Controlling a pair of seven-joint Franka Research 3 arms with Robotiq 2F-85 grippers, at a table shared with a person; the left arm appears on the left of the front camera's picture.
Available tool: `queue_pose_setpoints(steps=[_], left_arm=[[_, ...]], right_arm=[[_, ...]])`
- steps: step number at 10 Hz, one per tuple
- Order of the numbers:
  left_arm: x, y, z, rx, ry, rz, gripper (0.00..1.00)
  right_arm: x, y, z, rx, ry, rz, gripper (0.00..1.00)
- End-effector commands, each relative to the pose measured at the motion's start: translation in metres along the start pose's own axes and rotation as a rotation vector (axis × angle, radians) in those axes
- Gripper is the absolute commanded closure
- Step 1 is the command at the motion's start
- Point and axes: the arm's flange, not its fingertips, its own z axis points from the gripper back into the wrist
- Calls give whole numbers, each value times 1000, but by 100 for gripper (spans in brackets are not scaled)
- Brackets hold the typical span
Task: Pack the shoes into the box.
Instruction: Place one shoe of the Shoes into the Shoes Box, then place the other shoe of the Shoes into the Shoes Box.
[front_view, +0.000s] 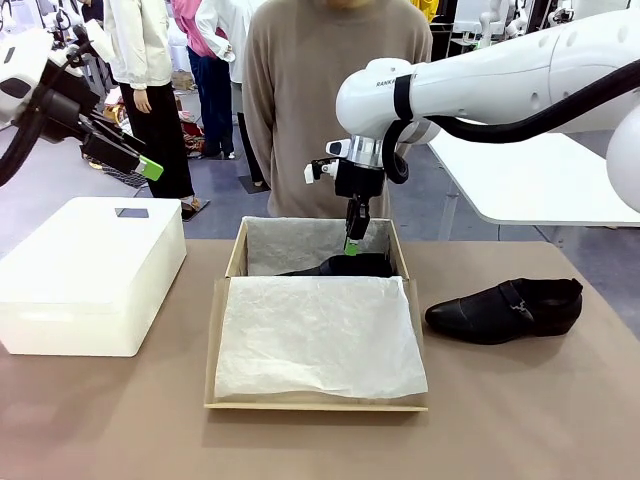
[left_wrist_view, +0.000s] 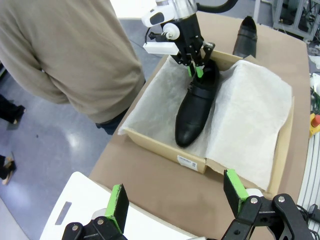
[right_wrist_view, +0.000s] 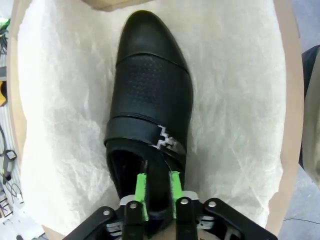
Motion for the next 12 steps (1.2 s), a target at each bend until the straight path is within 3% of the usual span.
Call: queue_pose_setpoints(steps=[1, 2, 3, 6, 12], left_arm=[[-1, 3, 0, -15, -20, -15, 0], [-1, 3, 0, -15, -20, -15, 0], [-1, 3, 0, -15, -20, -15, 0], [-1, 3, 0, -15, -20, -15, 0], [-1, 3, 0, -15, -20, -15, 0]], right_arm=[[3, -2, 7, 38, -29, -18, 26], [2, -1, 12, 46, -40, -18, 6], [2, 4, 24, 52, -58, -8, 0], [1, 16, 44, 65, -69, 0, 0], [4, 16, 46, 56, -53, -1, 0]])
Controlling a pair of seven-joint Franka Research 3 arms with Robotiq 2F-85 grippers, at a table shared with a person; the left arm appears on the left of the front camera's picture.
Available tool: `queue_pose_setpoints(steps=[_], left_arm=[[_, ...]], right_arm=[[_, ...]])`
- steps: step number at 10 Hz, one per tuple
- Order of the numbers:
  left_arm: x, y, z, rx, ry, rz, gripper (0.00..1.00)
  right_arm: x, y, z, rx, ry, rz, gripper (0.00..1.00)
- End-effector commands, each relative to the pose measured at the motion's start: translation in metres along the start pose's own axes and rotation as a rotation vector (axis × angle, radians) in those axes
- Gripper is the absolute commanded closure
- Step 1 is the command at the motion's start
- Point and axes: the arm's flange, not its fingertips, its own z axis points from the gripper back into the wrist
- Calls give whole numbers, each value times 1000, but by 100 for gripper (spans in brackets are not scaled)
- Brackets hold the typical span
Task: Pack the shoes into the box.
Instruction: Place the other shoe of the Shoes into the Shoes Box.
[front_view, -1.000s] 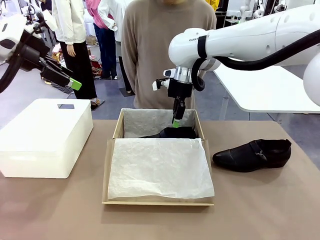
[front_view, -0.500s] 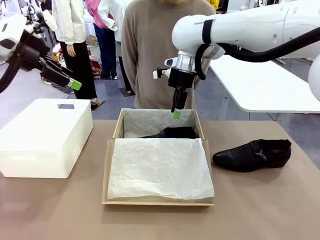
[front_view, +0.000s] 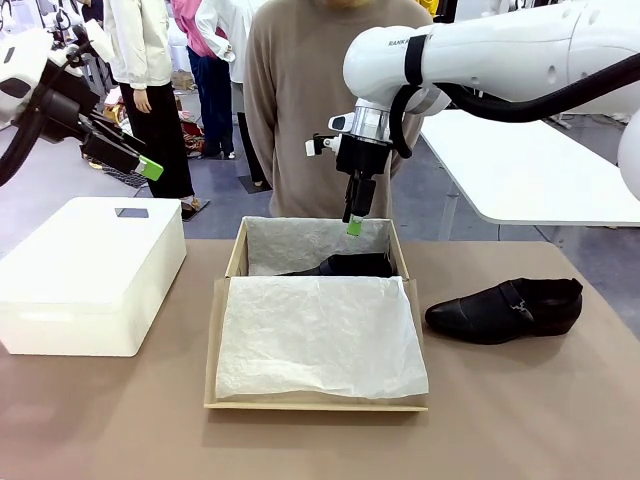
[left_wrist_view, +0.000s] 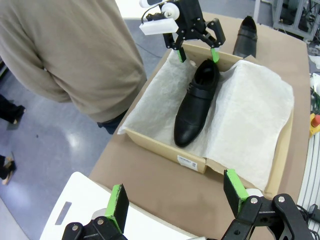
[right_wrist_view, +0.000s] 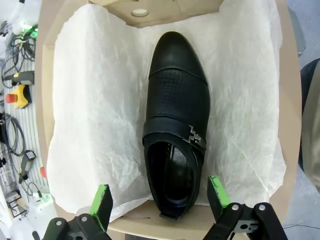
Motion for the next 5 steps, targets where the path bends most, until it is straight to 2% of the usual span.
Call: queue_pose_setpoints(steps=[1, 2, 5], left_arm=[[-1, 3, 0, -15, -20, -15, 0], [-1, 3, 0, -15, -20, -15, 0], [-1, 3, 0, -15, -20, -15, 0]], right_arm=[[0, 0, 2, -2, -5, -1, 0], [0, 0, 0, 0, 0, 0, 0], [-24, 28, 55, -89, -10, 20, 0]])
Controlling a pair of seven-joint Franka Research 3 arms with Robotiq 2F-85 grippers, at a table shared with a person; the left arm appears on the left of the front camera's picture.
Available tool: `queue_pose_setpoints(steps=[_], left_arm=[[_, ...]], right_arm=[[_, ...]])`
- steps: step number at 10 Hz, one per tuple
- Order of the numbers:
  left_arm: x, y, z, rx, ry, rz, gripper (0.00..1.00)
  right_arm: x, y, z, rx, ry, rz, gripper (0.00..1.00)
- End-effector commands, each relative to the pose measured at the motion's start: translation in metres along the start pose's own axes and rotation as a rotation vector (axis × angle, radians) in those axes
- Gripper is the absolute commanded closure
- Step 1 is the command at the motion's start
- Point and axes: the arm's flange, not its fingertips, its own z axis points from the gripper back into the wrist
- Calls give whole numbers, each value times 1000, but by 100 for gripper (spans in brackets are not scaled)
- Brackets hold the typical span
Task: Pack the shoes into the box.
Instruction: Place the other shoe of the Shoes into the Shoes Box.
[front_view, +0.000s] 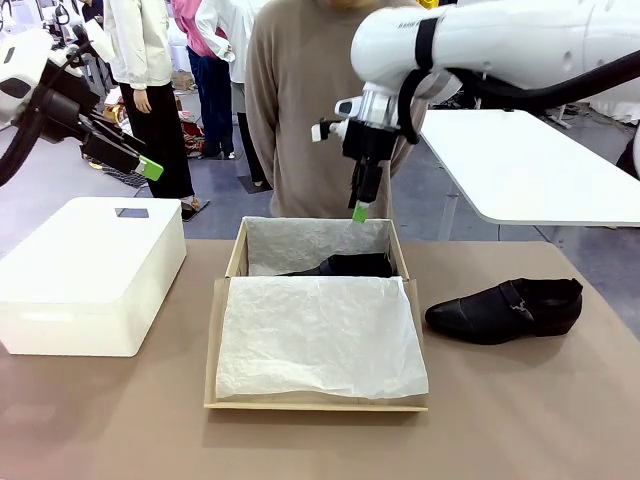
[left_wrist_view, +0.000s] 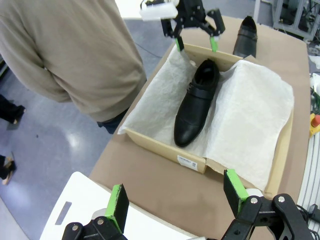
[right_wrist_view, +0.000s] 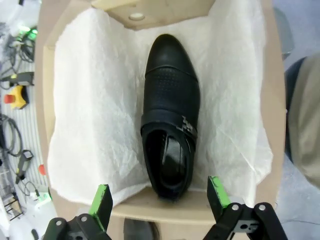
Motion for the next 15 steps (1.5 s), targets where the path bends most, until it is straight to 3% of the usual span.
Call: queue_pose_setpoints(steps=[1, 4, 7, 11, 15], left_arm=[[-1, 3, 0, -15, -20, -16, 0], [-1, 3, 0, -15, -20, -16, 0], [-1, 3, 0, -15, -20, -16, 0], [-1, 3, 0, -15, -20, -16, 0], [-1, 3, 0, -15, -20, -16, 0]], right_arm=[[-26, 23, 32, -69, 23, 27, 0], [-70, 49, 66, -265, 86, 14, 0], [-123, 61, 84, -354, 93, -33, 0], [-174, 58, 76, -345, 70, -83, 0], [-174, 51, 77, -330, 98, -117, 0]])
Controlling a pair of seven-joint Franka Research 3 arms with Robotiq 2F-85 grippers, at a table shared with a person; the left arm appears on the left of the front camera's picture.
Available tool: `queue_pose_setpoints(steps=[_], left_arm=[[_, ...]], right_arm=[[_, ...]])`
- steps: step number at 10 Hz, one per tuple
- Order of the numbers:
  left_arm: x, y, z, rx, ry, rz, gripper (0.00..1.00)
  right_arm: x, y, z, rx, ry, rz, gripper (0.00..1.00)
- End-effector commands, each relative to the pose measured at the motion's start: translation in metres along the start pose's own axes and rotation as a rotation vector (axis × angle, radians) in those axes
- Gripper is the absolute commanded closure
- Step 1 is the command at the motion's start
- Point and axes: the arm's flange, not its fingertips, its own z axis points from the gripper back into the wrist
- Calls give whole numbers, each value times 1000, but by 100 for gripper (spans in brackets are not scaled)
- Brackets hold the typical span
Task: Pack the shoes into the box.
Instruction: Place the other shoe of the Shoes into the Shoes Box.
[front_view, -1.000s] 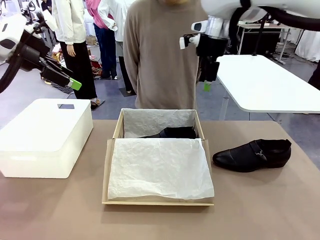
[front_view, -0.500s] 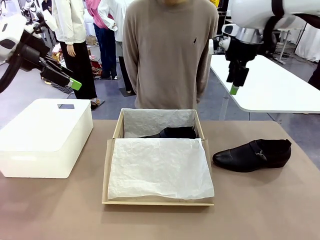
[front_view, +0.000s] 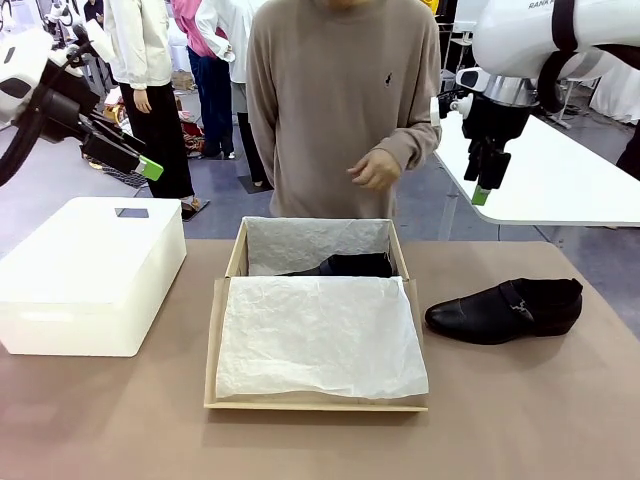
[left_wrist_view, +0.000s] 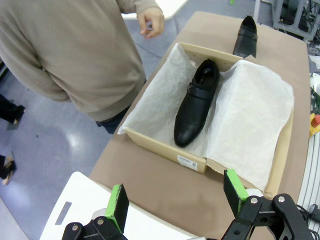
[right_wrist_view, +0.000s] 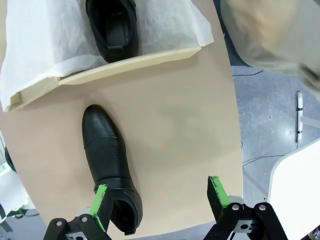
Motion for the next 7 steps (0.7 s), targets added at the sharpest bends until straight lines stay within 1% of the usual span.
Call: queue_pose_setpoints(steps=[1, 7], left_arm=[[-1, 3, 0, -15, -21, -15, 0], [-1, 3, 0, -15, -21, -15, 0]], right_arm=[[1, 0, 4, -9, -3, -7, 0], [1, 0, 4, -9, -3, -7, 0]])
